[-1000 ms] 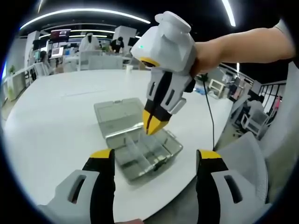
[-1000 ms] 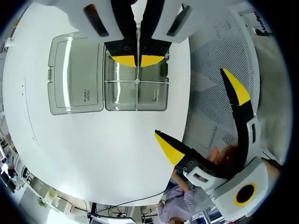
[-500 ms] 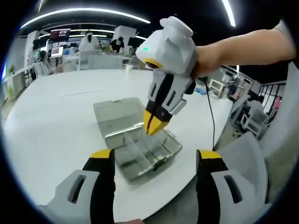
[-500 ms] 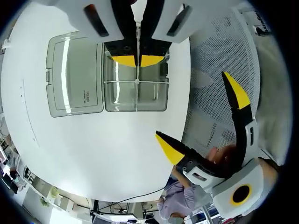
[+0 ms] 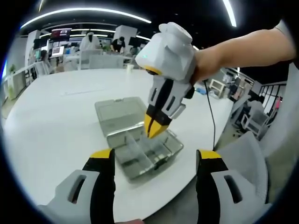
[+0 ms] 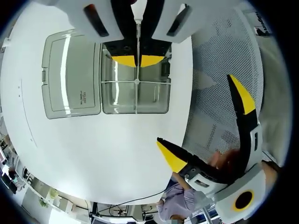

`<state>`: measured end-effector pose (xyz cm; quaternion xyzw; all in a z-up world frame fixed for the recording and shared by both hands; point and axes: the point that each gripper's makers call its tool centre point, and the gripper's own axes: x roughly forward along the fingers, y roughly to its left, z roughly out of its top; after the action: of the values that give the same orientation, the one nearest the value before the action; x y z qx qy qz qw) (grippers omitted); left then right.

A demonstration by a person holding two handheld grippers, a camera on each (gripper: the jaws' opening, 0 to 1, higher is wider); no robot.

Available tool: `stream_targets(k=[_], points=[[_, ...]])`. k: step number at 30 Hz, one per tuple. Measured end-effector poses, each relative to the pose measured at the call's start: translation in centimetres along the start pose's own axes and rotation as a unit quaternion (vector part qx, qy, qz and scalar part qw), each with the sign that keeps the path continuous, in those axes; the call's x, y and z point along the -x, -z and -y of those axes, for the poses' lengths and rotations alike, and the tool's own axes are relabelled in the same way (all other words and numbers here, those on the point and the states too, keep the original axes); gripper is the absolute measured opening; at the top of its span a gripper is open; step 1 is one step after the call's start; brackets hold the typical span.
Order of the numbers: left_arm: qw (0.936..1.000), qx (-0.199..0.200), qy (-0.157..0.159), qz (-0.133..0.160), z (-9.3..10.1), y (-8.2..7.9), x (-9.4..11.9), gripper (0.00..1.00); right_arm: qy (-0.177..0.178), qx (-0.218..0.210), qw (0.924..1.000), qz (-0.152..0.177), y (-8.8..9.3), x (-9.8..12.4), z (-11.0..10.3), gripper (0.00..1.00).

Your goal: Insert the divider into the dual guide fixture by aligning both edges with the guide slots and pushing it downward to the bottom, including one-sided entry, uneven engagement, binding, and posture correction.

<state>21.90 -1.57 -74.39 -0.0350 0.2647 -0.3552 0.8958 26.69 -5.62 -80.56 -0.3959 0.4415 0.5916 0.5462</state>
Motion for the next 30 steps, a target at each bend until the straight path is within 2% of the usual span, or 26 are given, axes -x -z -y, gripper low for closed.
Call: stream_targets(k=[30], points=[[1.0,-0.002,-0.002,-0.004,-0.3,0.0,0.2,0.69,0.012,-0.006,0.9999,-0.011,0.6,-2.3,0.0,0.0]])
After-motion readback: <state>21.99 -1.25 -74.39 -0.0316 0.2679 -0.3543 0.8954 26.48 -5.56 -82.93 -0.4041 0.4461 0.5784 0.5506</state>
